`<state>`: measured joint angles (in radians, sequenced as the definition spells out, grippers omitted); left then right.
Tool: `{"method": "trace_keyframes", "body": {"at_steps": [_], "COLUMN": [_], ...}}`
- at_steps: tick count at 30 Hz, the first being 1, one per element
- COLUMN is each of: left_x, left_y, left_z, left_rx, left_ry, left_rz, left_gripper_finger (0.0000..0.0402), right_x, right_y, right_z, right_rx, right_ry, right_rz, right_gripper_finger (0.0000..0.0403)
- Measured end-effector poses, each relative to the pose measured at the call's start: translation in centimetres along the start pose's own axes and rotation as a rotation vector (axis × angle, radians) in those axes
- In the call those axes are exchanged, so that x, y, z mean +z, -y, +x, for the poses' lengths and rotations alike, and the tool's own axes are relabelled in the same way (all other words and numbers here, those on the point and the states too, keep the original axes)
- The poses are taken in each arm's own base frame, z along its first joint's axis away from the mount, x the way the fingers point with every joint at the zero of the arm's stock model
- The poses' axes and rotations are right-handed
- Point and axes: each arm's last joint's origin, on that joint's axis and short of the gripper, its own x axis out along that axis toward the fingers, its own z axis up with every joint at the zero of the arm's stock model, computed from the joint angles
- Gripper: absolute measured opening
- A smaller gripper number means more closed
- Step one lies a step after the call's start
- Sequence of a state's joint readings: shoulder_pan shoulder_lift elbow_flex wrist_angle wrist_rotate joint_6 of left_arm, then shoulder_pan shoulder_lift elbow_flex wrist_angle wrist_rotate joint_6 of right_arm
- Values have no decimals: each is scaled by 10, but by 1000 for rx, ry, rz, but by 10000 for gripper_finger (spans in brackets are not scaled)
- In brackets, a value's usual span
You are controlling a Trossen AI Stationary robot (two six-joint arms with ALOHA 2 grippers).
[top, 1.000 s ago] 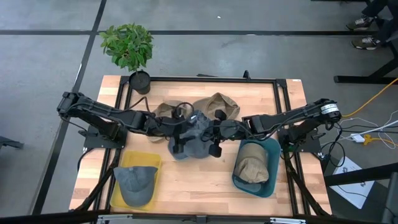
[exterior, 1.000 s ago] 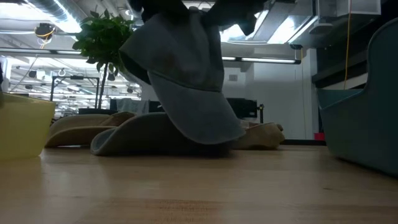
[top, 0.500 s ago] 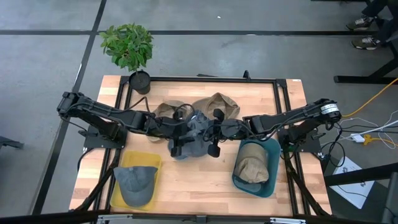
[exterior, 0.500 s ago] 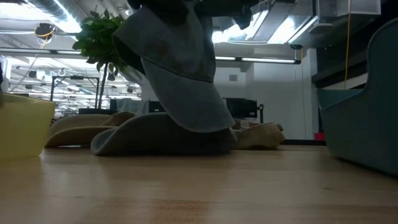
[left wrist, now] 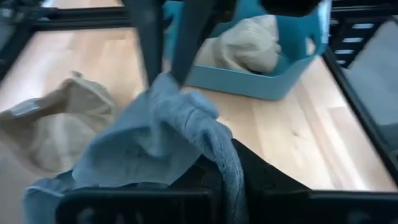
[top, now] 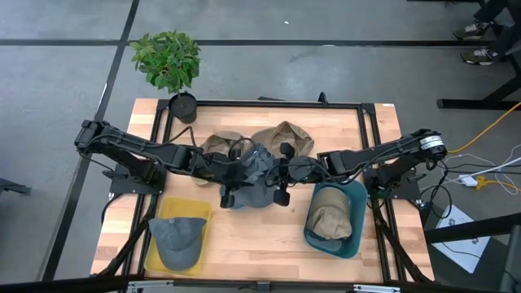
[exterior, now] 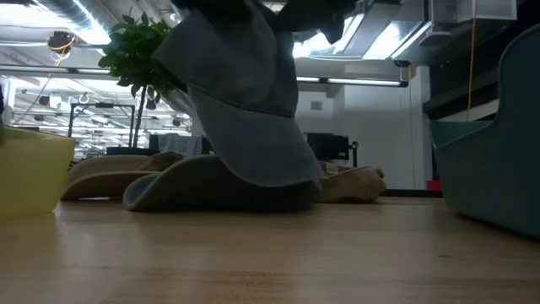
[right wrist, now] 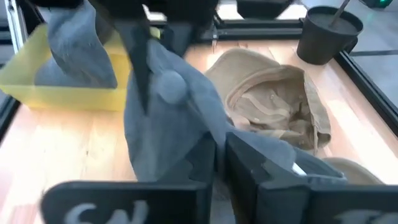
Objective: Pick & Place hat
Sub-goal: Put the right blue cap into the yellow bin
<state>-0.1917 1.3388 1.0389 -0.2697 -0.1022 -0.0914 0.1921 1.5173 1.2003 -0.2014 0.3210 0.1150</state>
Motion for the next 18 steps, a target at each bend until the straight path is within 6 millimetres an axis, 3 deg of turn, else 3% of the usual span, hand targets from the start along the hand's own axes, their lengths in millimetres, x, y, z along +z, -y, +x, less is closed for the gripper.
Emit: {"method": "trace_keyframes", "body": {"at_steps": [9,18], "left_x": [-3,3], "left_y": [5,13], "left_z": [-10,-58], "left_rx": [-193,-252], "left_ry": [-49,22], "left_rz": [27,61], "left_gripper_finger": [7,7], "right_x": [-7,-11], "right_y": [-1,-5], "right_z": [0,-6], "right_rx": [55,99], "right_ry": [-71,-121], "right_rz": [-17,-81], "right_gripper_finger": [136,184]}}
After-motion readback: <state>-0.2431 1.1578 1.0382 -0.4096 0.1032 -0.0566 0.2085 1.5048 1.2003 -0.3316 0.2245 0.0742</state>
